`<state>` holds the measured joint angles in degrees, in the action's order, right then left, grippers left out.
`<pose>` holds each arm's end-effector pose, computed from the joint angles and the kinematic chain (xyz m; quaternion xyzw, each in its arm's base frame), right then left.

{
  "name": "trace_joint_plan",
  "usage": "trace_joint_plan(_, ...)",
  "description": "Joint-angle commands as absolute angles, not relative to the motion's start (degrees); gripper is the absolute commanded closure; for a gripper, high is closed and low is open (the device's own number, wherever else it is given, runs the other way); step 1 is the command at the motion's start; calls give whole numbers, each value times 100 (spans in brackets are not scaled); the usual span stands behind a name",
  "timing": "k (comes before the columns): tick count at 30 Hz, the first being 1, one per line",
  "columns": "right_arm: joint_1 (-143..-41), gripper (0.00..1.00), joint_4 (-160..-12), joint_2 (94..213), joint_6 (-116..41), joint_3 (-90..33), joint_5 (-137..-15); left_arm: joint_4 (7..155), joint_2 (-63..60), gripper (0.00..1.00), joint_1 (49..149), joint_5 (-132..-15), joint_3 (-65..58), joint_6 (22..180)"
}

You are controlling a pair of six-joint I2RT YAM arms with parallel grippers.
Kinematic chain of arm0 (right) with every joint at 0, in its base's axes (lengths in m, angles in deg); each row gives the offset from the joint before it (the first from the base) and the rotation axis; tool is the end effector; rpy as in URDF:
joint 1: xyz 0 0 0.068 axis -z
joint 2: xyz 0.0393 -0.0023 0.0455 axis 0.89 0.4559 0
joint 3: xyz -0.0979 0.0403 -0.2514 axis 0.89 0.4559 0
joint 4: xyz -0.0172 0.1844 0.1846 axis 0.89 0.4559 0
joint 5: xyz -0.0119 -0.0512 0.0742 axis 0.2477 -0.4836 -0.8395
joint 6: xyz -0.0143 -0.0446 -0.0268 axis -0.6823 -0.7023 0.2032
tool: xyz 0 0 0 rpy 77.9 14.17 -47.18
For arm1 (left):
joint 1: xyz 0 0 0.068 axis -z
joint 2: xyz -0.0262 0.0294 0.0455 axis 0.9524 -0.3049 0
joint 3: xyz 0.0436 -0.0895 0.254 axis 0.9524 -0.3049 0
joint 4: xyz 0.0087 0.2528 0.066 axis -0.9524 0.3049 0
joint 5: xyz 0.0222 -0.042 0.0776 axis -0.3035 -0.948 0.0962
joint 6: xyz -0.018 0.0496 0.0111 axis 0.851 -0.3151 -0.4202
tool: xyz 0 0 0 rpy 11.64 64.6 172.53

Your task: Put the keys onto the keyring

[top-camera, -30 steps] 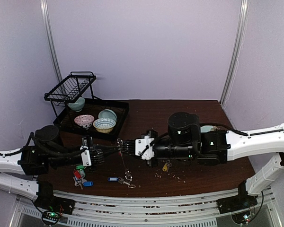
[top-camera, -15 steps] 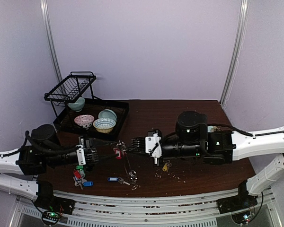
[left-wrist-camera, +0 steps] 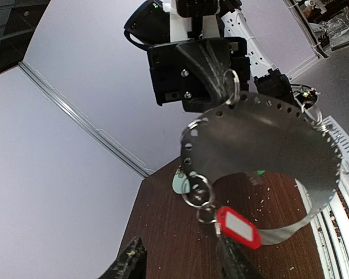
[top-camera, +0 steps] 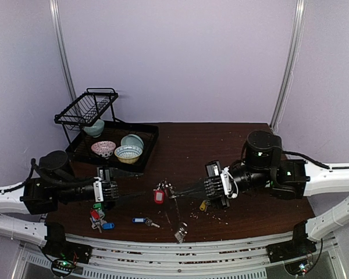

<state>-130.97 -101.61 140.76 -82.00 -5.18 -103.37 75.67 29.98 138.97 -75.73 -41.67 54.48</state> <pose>0.0848 0.2660 0.3457 -0.6700 0.2420 0.3852 0.5866 0.0695 -0.1785 0.3075 0.5998 0.4061 -0.2530 0.6413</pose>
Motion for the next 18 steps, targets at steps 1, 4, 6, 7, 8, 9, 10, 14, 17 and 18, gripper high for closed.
trace_joint_plan(1, -13072, 100, -9923, 13955, -9065, -686, -11055, 7354, 3090, 56, 13861, -7699, -4149, 5517)
trace_joint_plan(4, -13070, 100, -9582, 13999, -9312, -900, -11083, 7261, 3140, 54, 13862, -7712, -4216, 5533)
trace_joint_plan(6, -13065, 100, -9469, 14002, -9411, -982, -11195, 7228, 3103, 53, 13861, -7652, -4226, 5551)
trace_joint_plan(7, -13071, 100, -9450, 13990, -9440, -999, -11276, 7227, 3099, 53, 13861, -7611, -4214, 5561)
trace_joint_plan(8, -13070, 100, -9452, 13972, -9451, -1011, -11351, 7226, 3103, 53, 13861, -7569, -4212, 5564)
trace_joint_plan(9, -13072, 100, -9469, 13960, -9447, -1022, -11402, 7201, 3113, 53, 13861, -7529, -4219, 5564)
trace_joint_plan(10, -13073, 100, -9474, 13939, -9461, -1026, -11435, 7180, 3134, 52, 13861, -7475, -4238, 5560)
trace_joint_plan(14, -13070, 100, -9392, 13903, -9569, -1055, -11448, 7142, 3116, 48, 13852, -7395, -4252, 5564)
trace_joint_plan(17, -13065, 100, -9368, 13919, -9605, -1092, -11462, 7173, 3082, 47, 13852, -7443, -4225, 5585)
trace_joint_plan(18, -13067, 100, -9374, 13926, -9601, -1108, -11470, 7165, 3085, 47, 13852, -7442, -4229, 5598)
